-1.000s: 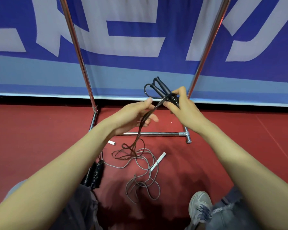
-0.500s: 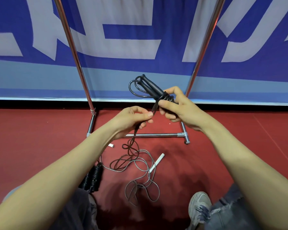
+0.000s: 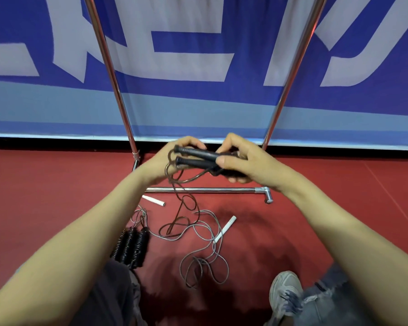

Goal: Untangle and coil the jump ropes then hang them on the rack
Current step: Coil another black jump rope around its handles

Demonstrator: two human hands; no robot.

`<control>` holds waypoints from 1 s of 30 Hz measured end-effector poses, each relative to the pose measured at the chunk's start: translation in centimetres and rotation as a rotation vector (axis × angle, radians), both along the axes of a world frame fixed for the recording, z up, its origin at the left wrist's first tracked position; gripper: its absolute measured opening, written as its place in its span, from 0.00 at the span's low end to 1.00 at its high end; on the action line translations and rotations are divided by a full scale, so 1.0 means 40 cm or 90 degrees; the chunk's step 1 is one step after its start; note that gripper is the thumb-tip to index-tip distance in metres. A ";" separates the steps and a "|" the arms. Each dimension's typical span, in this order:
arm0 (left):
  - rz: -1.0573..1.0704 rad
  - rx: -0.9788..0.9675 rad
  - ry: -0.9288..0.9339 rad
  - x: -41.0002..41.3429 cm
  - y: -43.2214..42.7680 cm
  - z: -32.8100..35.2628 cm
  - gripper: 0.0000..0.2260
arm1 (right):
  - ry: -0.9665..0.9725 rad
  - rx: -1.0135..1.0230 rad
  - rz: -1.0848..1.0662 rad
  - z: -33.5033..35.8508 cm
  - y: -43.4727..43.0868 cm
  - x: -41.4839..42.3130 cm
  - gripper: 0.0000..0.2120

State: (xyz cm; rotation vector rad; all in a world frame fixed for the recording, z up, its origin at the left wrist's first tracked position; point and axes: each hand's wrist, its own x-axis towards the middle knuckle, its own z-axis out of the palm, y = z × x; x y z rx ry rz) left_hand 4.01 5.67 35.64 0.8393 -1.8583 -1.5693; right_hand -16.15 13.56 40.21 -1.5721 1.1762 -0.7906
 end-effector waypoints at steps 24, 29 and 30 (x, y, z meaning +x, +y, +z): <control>0.264 -0.073 0.074 -0.109 0.099 0.021 0.13 | 0.086 -0.115 -0.257 -0.063 -0.054 -0.013 0.09; 0.308 0.109 0.195 -0.133 0.116 0.024 0.11 | -0.120 -0.038 -0.216 -0.053 -0.045 0.011 0.06; 0.322 0.148 0.222 -0.135 0.115 0.025 0.11 | -0.131 -0.042 -0.197 -0.054 -0.043 0.014 0.05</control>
